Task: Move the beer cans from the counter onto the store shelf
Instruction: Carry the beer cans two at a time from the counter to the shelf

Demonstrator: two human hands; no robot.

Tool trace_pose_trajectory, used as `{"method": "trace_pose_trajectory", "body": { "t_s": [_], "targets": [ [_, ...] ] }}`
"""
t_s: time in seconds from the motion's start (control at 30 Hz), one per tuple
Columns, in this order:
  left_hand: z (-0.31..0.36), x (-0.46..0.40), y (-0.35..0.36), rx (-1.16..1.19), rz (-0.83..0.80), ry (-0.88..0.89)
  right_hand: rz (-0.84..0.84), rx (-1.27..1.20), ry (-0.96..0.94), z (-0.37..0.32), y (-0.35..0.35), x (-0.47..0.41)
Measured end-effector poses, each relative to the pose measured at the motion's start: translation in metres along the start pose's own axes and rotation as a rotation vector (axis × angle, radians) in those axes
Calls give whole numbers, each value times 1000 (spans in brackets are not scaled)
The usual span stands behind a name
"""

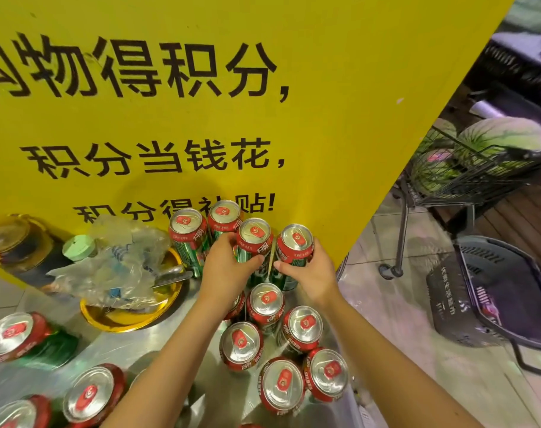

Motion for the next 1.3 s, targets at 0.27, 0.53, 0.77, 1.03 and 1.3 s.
{"method": "trace_pose_trajectory", "body": {
  "t_s": [0.27,0.53,0.77,1.03,1.3],
  "targets": [
    [13,6,15,-86,263,-37,41,-55,-61,3,-31,10],
    [8,9,18,-129,338,-49,9,-122,-79,2,-39,15],
    [10,9,16,-93,275,71,-2,-152,-122,-7,-54,12],
    [63,22,-18,176,219,232,58,-211,-133,-50,-90,27],
    [133,85,-72,581,77,302,36,-438,-243,-131,-136,91]
  ]
}}
Point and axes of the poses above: each hand's wrist, its own x-axis away from the middle knuckle, its own y-axis out of the palm, z = x × y, the point moved 5 cm from there along -x, towards the middle knuckle, and after that the axes turned 2 degrees about z, right-handed, at the moved point
